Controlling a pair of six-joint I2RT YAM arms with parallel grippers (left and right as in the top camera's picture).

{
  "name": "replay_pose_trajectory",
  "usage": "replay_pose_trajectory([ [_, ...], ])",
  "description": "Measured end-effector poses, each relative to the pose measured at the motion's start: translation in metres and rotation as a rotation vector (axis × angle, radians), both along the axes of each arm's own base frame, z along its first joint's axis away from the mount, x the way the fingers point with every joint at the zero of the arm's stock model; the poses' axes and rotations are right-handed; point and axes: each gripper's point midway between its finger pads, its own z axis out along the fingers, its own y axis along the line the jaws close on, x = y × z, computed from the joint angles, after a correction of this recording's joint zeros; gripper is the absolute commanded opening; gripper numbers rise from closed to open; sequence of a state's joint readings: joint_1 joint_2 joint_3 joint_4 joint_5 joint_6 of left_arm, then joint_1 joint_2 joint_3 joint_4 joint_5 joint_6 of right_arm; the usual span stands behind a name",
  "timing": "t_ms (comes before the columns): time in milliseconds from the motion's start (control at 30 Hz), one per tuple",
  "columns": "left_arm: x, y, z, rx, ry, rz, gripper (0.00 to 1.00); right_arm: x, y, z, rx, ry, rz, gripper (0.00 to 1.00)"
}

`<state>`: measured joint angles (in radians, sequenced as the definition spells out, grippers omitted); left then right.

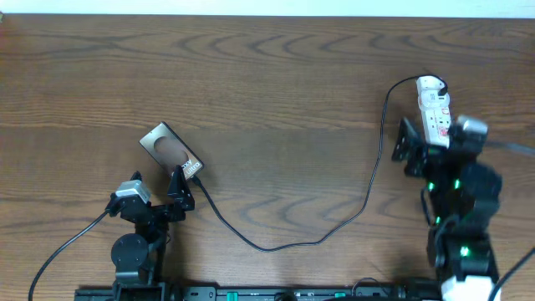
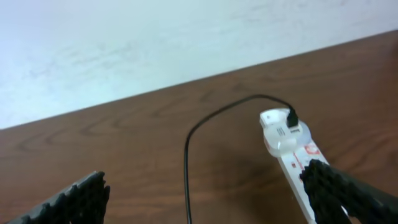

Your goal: Plug charger to phone and switch on socket

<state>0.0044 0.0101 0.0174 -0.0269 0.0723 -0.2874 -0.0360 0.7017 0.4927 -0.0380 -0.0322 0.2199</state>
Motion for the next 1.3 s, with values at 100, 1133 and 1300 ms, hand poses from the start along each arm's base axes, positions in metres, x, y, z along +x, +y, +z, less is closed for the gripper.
replay_pose_trajectory([
  [100,0.0,0.0,0.0,0.0,0.0,0.0,0.94,-0.016,0.0,-0.013,-0.002,-0.043,0.0,0.99],
  [1133,0.0,0.0,0.0,0.0,0.0,0.0,0.94,-0.062,0.002,-0.075,-0.318,-0.167,0.048,0.99],
  [1300,0.0,0.0,0.0,0.0,0.0,0.0,0.95,-0.062,0.002,-0.075,-0.329,-0.168,0.05,0.99],
])
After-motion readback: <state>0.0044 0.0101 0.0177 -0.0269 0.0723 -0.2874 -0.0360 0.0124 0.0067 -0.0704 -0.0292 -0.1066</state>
